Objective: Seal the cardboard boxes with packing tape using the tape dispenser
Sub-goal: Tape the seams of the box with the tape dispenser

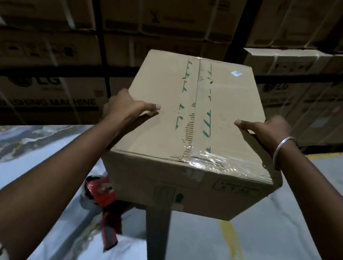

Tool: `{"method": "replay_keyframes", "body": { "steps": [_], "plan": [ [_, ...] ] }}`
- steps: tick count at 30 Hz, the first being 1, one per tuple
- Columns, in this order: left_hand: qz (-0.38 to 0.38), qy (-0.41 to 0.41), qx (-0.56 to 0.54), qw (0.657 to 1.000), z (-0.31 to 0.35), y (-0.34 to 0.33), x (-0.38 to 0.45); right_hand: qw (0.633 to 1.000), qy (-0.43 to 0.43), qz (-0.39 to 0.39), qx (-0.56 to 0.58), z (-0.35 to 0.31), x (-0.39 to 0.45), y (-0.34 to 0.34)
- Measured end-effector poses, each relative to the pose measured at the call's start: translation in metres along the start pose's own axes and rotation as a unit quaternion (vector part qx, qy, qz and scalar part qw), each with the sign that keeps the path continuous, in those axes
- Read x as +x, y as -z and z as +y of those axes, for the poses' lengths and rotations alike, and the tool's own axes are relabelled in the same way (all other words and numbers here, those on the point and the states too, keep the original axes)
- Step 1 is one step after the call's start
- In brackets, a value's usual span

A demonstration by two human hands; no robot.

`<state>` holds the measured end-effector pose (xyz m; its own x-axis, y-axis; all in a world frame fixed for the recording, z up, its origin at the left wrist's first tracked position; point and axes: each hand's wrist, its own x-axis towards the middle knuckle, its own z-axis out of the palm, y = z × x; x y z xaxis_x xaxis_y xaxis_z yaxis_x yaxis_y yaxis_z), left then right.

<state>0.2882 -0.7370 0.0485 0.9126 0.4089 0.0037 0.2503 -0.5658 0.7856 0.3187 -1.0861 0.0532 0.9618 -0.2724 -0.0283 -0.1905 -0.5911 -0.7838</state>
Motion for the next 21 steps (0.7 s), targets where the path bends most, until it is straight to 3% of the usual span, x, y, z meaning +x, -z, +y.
{"method": "replay_keyframes", "body": {
  "steps": [13,21],
  "plan": [
    [-0.06,-0.003,0.085,0.995,0.056,-0.151,0.086,0.997,-0.08,-0.003,-0.016,0.093,0.123,0.017],
    [-0.045,0.099,0.075,0.991,0.028,-0.241,0.095,0.994,-0.077,-0.073,-0.006,0.165,0.206,-0.015]
  ]
}}
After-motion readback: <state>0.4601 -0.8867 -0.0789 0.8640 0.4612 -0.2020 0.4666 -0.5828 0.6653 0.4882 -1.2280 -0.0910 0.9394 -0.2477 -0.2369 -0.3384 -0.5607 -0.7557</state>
